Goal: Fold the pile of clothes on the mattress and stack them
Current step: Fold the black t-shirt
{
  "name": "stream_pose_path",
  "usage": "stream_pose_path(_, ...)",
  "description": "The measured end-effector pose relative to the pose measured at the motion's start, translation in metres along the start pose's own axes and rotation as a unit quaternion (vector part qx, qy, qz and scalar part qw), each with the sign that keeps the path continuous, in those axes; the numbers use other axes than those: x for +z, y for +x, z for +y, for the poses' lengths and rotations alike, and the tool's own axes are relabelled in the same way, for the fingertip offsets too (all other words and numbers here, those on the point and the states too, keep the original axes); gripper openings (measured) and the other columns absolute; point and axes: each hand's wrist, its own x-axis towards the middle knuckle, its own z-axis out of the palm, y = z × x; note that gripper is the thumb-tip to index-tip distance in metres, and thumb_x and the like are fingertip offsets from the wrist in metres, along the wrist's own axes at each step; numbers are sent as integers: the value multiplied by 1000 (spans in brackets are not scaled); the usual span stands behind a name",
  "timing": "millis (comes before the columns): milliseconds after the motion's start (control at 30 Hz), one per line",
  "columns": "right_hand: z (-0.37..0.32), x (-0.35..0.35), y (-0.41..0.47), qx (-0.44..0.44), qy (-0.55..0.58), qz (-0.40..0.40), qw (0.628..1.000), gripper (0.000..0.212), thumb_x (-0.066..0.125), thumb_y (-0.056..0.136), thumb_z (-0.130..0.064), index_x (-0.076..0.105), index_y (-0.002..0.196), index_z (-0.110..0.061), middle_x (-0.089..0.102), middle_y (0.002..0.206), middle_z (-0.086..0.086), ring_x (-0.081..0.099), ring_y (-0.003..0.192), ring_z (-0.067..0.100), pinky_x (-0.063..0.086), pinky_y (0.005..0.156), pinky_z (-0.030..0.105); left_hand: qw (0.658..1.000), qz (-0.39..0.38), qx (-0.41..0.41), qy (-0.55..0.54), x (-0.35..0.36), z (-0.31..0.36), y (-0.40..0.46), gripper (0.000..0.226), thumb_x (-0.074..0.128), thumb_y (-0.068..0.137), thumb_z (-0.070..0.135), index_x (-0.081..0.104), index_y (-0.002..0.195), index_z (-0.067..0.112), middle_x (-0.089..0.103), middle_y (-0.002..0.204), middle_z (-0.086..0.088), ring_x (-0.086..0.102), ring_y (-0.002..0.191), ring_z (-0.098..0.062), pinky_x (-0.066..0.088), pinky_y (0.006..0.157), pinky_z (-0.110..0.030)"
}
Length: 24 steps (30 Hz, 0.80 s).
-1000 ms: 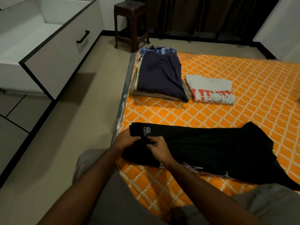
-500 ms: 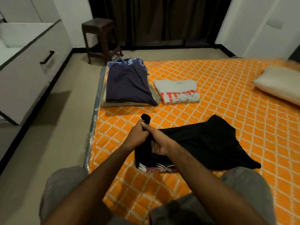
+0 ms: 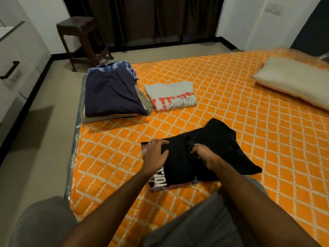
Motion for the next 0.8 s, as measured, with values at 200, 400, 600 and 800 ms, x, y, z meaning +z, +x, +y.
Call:
stream_pose_path(200,11,5,-2,-100,-189,146,966,34,55,99,-35,52,128,-17,59,123,5,60,106,24,53,90,44,977,65,-202,-24,-6,-53,-13,96,80,81,34,19,151,8,35,150,-17,40,135,-36,41,106,-50)
stream_pose_path(400,26,42,-14,-300,-532,176,772,62,54,96,-44,35,152,-26,43,137,5,47,117,27,47,91,43,949,9,-242,-200,-5,-45,-2,65,77,86,22,32,131,9,58,117,2,62,103,-19,53,86,-37)
stream_pose_path(600,27,54,-7,-179,-460,137,859,64,41,102,-54,25,157,-26,30,145,2,37,125,29,46,98,51,926,31,-175,-335,-14,-35,-6,39,69,84,-5,64,120,9,72,115,-7,70,102,-22,56,86,-37)
stream_pose_path(800,5,98,-22,-169,-339,95,921,61,32,105,-56,28,157,-24,29,147,5,33,131,35,39,105,51,948,57,-85,-303,-63,-8,-3,41,65,85,-3,58,122,15,69,108,-8,68,96,-22,56,80,-40)
